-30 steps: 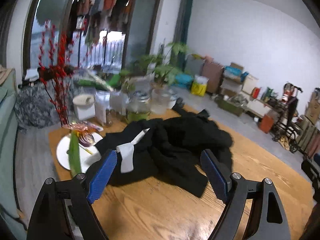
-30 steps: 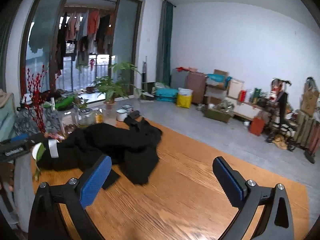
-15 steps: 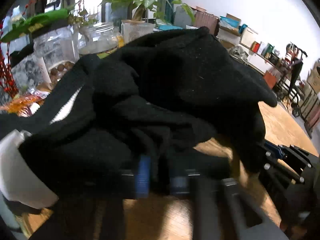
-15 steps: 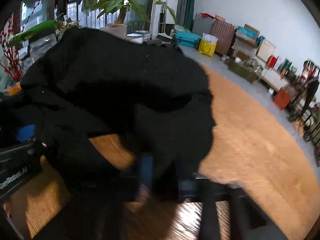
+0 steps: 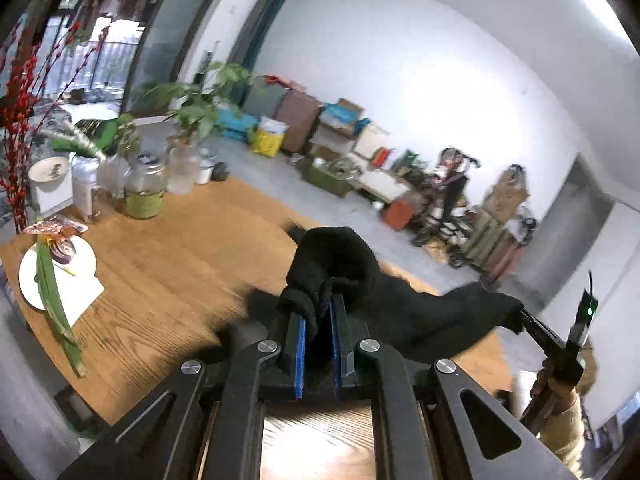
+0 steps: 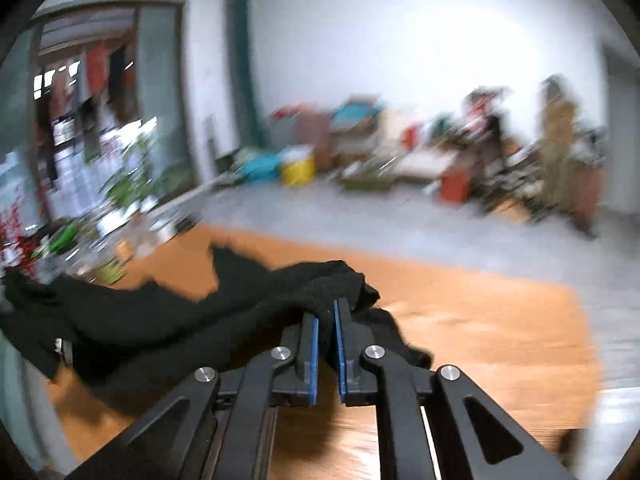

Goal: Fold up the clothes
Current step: 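Grasp the black sweater with the left gripper while the right gripper grasps it too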

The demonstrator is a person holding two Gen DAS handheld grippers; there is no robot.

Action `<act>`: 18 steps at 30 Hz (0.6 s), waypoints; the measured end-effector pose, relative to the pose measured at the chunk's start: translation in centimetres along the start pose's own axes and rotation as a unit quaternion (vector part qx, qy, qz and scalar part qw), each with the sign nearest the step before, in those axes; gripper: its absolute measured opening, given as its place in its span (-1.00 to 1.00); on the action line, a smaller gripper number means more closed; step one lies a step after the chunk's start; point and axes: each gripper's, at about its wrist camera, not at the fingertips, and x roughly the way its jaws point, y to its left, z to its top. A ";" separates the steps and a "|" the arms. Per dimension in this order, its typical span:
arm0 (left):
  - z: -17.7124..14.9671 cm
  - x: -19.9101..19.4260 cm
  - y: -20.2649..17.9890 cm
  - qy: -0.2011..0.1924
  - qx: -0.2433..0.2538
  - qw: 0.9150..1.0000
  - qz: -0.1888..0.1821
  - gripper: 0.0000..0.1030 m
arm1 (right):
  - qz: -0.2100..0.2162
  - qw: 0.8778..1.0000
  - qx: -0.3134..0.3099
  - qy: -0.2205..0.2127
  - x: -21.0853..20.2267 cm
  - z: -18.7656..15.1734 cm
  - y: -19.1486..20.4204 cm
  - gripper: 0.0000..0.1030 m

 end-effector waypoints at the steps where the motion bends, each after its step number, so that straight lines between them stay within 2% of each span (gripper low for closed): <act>1: -0.1 -0.6 -0.8 0.004 0.003 1.000 0.001 -0.80 | -0.013 1.000 0.002 -0.013 -2.4 0.1 -1.5 -0.84; 3: -0.9 -0.8 -2.0 0.018 0.016 0.999 0.025 -0.80 | -0.034 0.999 -0.013 -0.020 -6.2 -0.2 -3.1 -0.84; 5: -2.0 -0.4 -2.3 0.039 0.014 0.998 0.037 -0.80 | -0.072 0.996 -0.046 -0.002 -7.9 -1.1 -4.0 -0.80; 7: -3.2 0.7 -1.4 0.064 0.007 0.997 0.050 -0.80 | -0.099 0.991 -0.083 0.040 -8.3 -2.7 -4.7 -0.66; 9: -4.2 2.1 -0.6 0.091 0.003 0.993 0.070 -0.80 | -0.118 0.983 -0.110 0.085 -7.9 -5.0 -5.5 -0.32; 12: -5.3 3.4 -0.3 0.110 0.005 0.990 0.084 -0.80 | -0.093 0.982 -0.116 0.119 -7.9 -7.7 -6.7 -0.35; 16: -6.0 3.7 -0.3 0.113 0.013 0.988 0.104 -0.80 | -0.062 0.986 -0.112 0.108 -8.8 -8.8 -6.9 -0.25; 17: -6.0 3.7 -0.3 0.112 0.015 0.988 0.107 -0.80 | -0.055 0.988 -0.107 0.101 -9.2 -8.6 -6.8 -0.08; 18: -6.0 3.6 -0.3 0.109 0.017 0.988 0.110 -0.80 | -0.048 0.989 -0.102 0.092 -9.6 -8.4 -6.6 0.17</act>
